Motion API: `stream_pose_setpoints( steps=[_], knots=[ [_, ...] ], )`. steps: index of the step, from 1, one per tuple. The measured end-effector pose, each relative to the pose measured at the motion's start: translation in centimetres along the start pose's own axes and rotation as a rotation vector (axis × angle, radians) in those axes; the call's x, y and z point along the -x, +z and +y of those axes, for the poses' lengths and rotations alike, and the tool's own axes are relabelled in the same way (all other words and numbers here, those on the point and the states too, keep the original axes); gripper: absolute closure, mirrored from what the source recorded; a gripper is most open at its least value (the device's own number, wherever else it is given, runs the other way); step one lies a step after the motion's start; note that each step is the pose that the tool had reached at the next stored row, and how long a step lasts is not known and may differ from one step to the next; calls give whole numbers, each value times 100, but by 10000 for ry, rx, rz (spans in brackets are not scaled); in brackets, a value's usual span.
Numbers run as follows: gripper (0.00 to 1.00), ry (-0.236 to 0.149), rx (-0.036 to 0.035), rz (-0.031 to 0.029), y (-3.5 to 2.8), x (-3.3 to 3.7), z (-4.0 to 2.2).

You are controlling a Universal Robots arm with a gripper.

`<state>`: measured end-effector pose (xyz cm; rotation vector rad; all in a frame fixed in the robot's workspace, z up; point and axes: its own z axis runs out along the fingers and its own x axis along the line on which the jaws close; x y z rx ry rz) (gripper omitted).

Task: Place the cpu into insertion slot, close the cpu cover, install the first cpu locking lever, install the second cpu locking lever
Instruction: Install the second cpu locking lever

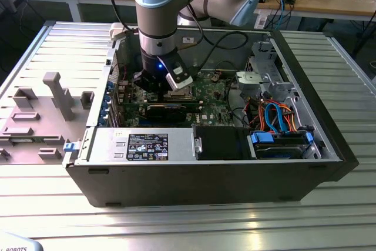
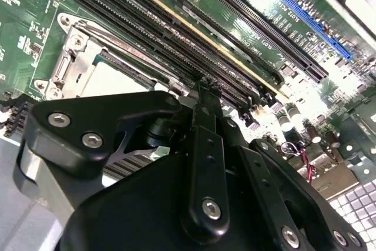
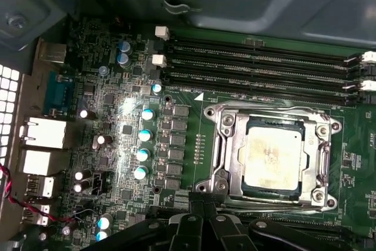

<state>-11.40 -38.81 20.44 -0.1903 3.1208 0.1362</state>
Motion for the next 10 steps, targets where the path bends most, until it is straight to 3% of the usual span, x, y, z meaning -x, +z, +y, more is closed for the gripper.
stream_pose_setpoints(
  steps=[10],
  knots=[
    [89,-617,115,38,24,5,37]
  ],
)
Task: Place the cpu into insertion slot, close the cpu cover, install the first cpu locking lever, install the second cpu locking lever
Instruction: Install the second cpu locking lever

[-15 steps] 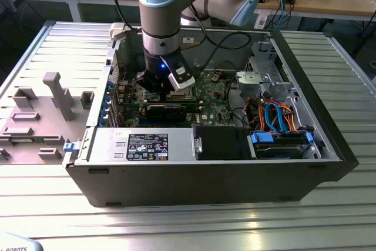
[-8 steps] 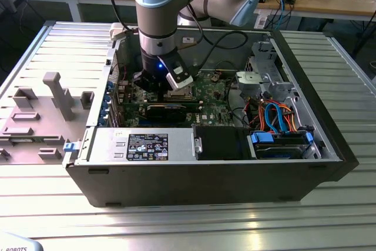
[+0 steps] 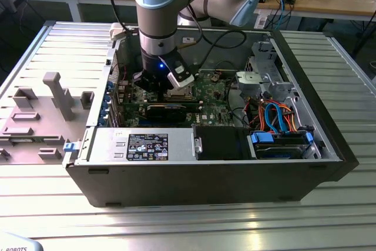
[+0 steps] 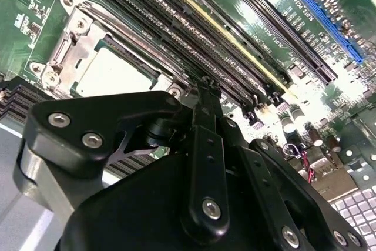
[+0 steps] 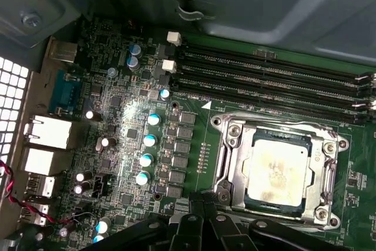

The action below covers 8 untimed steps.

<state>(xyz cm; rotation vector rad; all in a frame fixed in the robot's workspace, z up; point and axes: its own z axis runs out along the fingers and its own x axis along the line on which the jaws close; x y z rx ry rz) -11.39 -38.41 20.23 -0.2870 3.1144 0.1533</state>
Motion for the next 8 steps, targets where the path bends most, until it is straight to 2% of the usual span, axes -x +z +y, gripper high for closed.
stream_pose_setpoints(
  steps=[5,6,7,8],
  knots=[
    [89,-61,1,8,13,0,5],
    [89,-62,-12,8,15,1,6],
    [89,-62,-68,16,-5,1,8],
    [89,-62,-93,17,-26,2,12]
  ],
)
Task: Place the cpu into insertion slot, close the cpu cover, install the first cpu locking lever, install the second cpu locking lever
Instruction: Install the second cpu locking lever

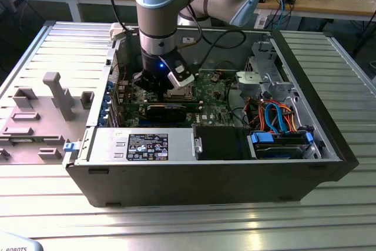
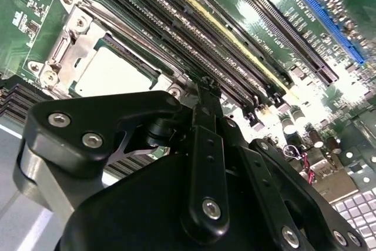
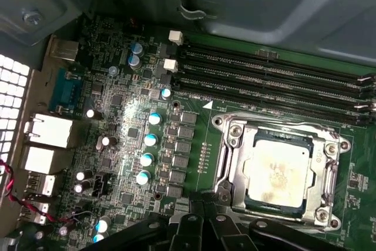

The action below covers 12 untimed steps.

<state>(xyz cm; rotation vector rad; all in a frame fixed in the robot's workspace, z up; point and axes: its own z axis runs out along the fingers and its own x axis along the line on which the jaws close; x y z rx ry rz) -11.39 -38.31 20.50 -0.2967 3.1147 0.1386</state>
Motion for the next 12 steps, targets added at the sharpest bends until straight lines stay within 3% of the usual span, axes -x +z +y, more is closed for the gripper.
stream_pose_setpoints(
  steps=[2,3,6,7,12],
  knots=[
    [89,-2,-129,29,-56,8,8],
    [89,-2,-254,58,-60,29,9],
    [89,13,-538,132,-60,93,2],
    [89,29,-575,148,-59,130,0],
    [89,189,-557,246,-43,270,36]
  ],
)
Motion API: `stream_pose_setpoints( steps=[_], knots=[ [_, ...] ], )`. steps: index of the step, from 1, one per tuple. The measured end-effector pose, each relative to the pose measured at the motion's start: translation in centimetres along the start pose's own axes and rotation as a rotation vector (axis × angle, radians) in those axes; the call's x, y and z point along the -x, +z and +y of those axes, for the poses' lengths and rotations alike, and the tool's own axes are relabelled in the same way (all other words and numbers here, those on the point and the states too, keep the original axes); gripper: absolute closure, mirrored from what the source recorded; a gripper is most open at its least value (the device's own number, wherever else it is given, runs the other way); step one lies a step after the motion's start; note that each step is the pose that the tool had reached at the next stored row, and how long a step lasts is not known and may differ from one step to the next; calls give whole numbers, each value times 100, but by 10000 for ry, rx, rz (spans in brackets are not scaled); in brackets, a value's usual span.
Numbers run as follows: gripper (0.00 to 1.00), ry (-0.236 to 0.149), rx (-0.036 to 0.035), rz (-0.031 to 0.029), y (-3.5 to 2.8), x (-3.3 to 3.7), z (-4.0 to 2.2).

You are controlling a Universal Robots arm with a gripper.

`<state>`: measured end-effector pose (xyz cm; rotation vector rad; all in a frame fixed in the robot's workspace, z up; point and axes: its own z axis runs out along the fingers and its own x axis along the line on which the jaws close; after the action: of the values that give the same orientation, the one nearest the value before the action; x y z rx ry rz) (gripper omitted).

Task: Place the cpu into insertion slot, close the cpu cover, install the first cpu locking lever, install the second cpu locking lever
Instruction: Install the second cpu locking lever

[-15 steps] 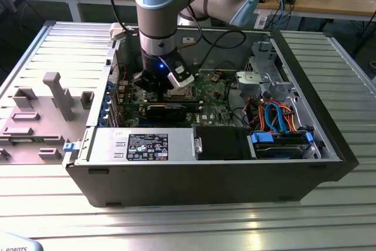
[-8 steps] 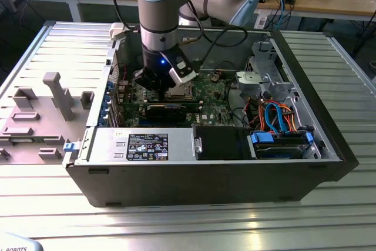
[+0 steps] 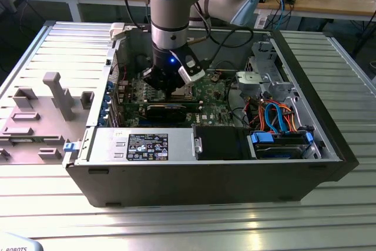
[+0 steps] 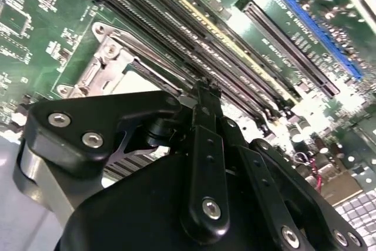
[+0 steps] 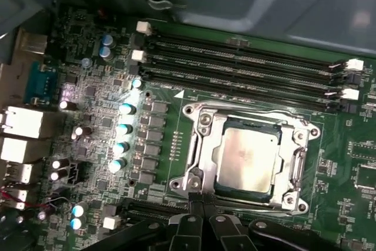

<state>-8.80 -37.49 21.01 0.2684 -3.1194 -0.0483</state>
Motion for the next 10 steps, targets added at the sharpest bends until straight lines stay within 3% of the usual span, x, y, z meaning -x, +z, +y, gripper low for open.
stream_pose_setpoints(
  steps=[2,4,7,10],
  knots=[
    [89,32,6,40,5,33,10],
    [89,83,28,157,21,107,37],
    [89,108,48,275,30,179,66],
    [89,110,50,288,32,223,122]
  ],
)
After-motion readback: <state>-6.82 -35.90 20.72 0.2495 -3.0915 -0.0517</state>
